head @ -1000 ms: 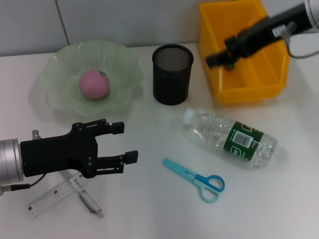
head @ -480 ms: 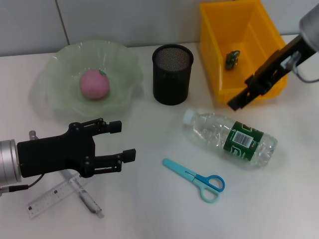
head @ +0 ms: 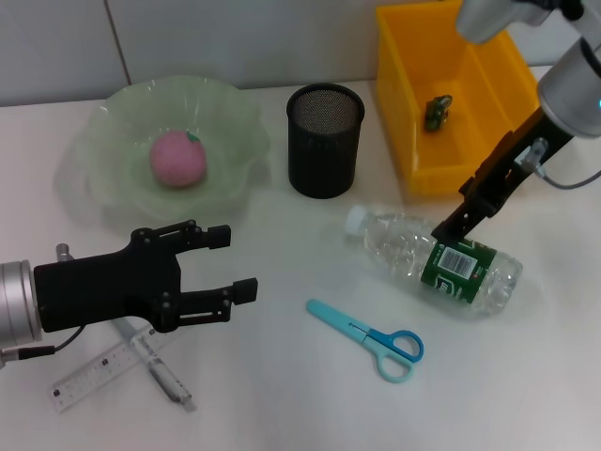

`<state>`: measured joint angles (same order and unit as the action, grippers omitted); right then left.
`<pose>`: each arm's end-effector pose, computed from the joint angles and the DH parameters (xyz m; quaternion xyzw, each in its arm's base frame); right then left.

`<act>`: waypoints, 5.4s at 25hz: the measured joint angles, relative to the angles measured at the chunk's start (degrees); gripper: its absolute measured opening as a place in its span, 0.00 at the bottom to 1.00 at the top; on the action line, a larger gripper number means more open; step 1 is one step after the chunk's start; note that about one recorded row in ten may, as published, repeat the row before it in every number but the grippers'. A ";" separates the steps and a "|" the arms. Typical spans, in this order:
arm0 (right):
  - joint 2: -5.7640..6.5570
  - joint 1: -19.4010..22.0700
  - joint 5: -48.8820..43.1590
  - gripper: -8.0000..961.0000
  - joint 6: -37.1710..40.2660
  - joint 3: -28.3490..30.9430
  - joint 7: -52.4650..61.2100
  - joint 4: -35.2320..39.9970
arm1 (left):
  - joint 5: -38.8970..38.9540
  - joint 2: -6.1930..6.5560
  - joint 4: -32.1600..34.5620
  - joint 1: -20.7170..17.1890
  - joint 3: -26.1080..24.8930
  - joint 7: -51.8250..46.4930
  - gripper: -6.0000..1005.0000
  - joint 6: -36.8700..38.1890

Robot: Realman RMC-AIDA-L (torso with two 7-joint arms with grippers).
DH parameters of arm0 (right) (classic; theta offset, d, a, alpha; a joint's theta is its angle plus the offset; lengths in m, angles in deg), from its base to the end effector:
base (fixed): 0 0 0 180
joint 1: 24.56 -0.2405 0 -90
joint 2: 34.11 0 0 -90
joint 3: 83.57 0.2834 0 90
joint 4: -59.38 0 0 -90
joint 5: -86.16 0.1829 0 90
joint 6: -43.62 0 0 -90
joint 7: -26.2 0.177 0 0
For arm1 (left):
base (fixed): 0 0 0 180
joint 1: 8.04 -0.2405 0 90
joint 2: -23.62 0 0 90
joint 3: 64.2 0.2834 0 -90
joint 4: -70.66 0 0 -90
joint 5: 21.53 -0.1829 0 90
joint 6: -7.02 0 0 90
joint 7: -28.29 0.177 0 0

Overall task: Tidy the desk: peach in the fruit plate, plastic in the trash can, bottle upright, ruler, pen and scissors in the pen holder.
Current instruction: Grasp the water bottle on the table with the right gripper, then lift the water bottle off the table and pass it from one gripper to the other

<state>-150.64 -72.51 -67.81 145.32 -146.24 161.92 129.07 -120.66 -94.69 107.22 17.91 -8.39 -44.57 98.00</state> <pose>0.1980 0.3828 -0.0001 -0.9246 0.2936 -0.2000 0.1374 -0.2370 0.3024 -0.0558 -0.9429 -0.1534 -0.2839 0.0822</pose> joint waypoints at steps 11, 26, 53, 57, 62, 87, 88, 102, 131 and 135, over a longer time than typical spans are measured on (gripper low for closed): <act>-0.30 -0.32 -1.39 0.84 -4.50 -2.33 -1.40 -5.74 | 0.29 0.00 0.01 0.07 0.00 0.00 0.81 0.33; -1.50 -0.16 -2.99 0.84 -9.49 -6.58 -1.66 -8.91 | 0.69 0.00 0.18 -0.14 0.00 -0.01 0.81 0.88; -2.28 -0.39 -3.72 0.85 -14.82 -8.49 -2.13 -16.17 | 0.78 0.09 0.46 0.25 -0.06 -0.01 0.81 1.04; -2.29 -0.39 -3.70 0.85 -15.29 -8.77 -2.14 -16.69 | 0.78 0.10 0.45 0.25 -0.08 -0.01 0.81 1.04; -2.38 -0.39 -3.70 0.85 -15.88 -8.88 -2.14 -17.53 | 0.78 0.10 0.44 0.24 -0.17 -0.01 0.81 1.04; -2.56 -0.47 -3.42 0.85 -16.93 -10.99 -2.13 -19.06 | 0.77 0.00 0.02 0.33 -0.37 0.61 0.81 1.37; -2.56 -0.48 -3.41 0.85 -16.93 -10.99 -2.13 -19.07 | 0.77 0.00 0.02 0.33 -0.40 0.61 0.81 1.41; -2.56 -0.53 -3.40 0.84 -16.80 -11.00 -2.09 -18.80 | 0.87 0.01 0.29 0.33 -0.44 0.62 0.81 1.48; -2.33 4.06 7.82 0.81 -15.66 -6.40 -6.79 -9.05 | 2.39 0.12 -0.06 -0.10 -6.30 0.54 0.81 2.34; -2.33 5.27 11.96 0.81 -15.67 -3.10 -9.91 -8.32 | 3.69 0.11 -0.08 -0.49 -9.47 0.36 0.81 4.22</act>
<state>-152.97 -67.24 -55.84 129.65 -149.34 152.01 120.76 -116.96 -94.58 107.13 17.42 -17.86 -44.22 102.21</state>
